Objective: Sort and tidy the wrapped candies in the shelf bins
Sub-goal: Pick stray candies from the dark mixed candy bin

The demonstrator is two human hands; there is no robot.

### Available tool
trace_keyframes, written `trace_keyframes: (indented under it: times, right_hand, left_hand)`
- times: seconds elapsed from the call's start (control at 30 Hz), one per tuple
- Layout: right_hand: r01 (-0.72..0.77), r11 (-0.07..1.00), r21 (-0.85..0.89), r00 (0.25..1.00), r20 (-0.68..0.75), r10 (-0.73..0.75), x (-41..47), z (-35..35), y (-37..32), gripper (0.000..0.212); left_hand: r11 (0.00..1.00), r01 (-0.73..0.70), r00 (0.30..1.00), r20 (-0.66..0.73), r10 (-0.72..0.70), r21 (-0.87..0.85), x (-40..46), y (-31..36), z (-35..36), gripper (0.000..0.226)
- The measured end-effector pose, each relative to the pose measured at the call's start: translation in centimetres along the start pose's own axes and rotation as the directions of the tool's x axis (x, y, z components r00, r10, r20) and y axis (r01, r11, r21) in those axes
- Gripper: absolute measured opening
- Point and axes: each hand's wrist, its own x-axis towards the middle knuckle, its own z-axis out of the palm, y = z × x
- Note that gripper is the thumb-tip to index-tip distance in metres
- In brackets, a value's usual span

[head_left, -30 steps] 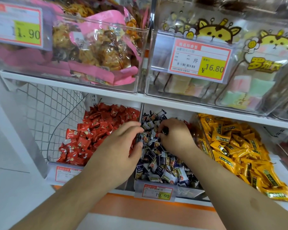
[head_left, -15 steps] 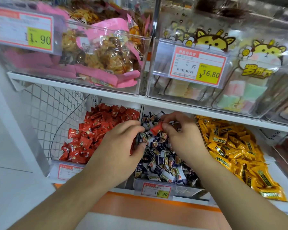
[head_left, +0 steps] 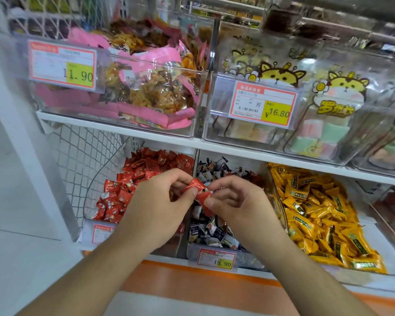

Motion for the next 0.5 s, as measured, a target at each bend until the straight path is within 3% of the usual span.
trace_keyframes:
  times: [0.27,0.37,0.43,0.5]
  right_hand:
    - [-0.037,0.999,0.006,0.997,-0.062,0.038,1.0,1.5,-0.2,0.002]
    - [-0.040,0.988,0.146,0.999,-0.003,0.041,2.0,2.4,-1.4,0.020]
    - [-0.033,0.992,0.119,0.999,-0.021,0.035,2.5,2.5,-1.2,0.030]
    - [-0.026,0.998,0.061,0.997,-0.075,0.031,2.4,2.1,-0.6,0.026]
  left_hand:
    - [0.970,0.141,0.974,-0.202,-0.100,0.200,1.5,-3.2,-2.9,0.015]
    - [0.961,0.158,0.975,-0.191,-0.116,0.226,1.5,-4.1,-3.1,0.028]
    - [0.960,0.155,0.977,-0.183,-0.113,0.232,1.5,-4.1,-3.1,0.028]
    - [0.964,0.139,0.980,-0.169,-0.101,0.229,1.4,-3.8,-2.9,0.024]
